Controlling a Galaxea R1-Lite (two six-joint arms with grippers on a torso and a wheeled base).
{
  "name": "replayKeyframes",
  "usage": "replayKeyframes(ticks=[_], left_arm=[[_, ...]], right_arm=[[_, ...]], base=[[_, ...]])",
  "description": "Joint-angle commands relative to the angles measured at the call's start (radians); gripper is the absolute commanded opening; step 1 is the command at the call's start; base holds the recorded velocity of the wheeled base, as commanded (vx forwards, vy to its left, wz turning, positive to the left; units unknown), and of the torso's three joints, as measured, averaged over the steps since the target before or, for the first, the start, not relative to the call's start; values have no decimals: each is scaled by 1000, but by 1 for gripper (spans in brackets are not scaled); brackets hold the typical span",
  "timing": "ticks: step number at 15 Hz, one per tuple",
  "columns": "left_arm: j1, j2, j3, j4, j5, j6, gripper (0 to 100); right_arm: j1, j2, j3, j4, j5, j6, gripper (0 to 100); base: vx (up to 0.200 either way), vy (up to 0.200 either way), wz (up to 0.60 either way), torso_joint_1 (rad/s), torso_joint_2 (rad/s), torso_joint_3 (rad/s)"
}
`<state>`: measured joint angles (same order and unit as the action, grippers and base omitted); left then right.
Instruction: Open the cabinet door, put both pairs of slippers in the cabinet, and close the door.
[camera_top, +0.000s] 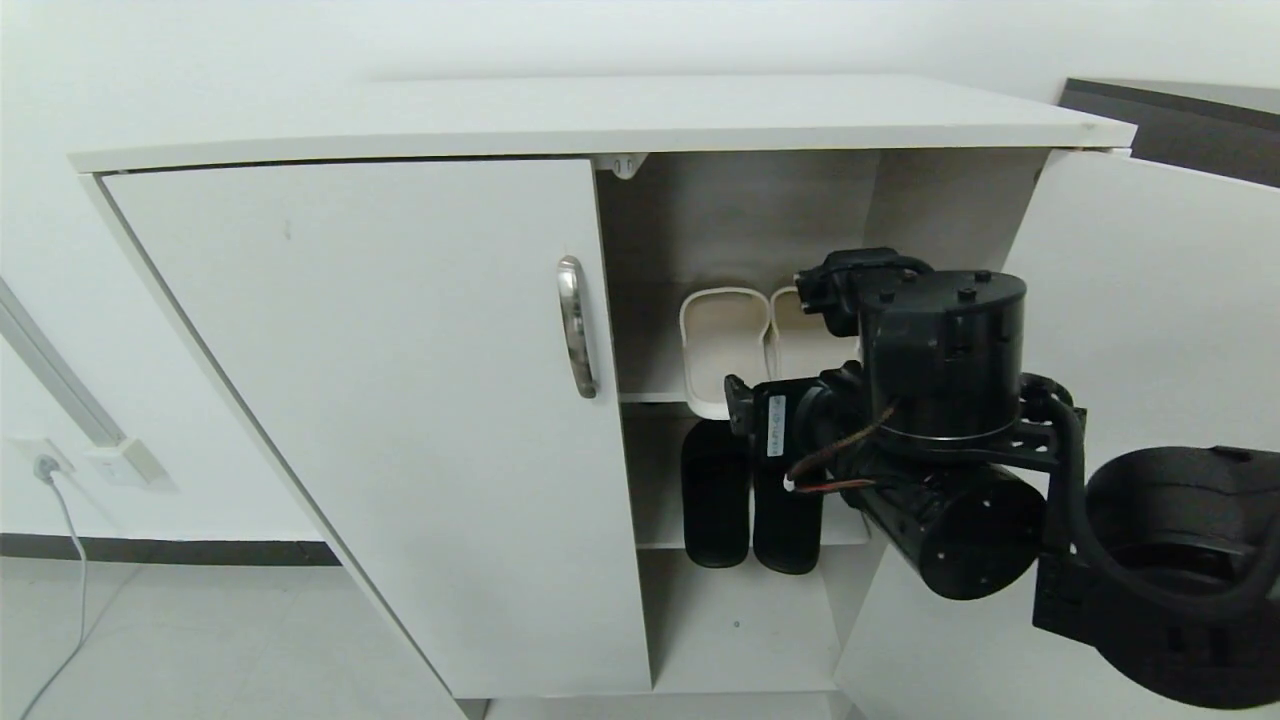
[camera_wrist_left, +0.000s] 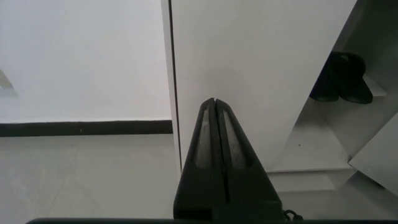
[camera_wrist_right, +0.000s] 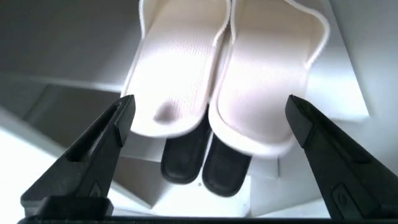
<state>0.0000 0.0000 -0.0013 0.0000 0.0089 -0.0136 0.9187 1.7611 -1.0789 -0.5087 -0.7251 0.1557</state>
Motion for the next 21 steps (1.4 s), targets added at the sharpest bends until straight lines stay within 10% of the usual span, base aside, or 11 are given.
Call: replayKeyframes(ticks=[1, 4, 5, 21], left_arm=[[0, 0, 0, 0, 0, 0, 0], [0, 0, 1, 0, 0, 0, 0], [0, 0, 1, 0, 0, 0, 0], [0, 2, 0, 0, -1, 0, 0]], right_arm=[[5, -31, 54, -25, 12, 2, 100], [5, -22, 128, -108, 21, 4, 100], [6, -15, 140, -119, 30, 2, 0], [8, 38, 151, -183, 23, -4, 0]], base=[[0, 0, 0, 0, 0, 0], [0, 0, 0, 0, 0, 0], [0, 0, 0, 0, 0, 0], [-13, 0, 0, 0, 0, 0]])
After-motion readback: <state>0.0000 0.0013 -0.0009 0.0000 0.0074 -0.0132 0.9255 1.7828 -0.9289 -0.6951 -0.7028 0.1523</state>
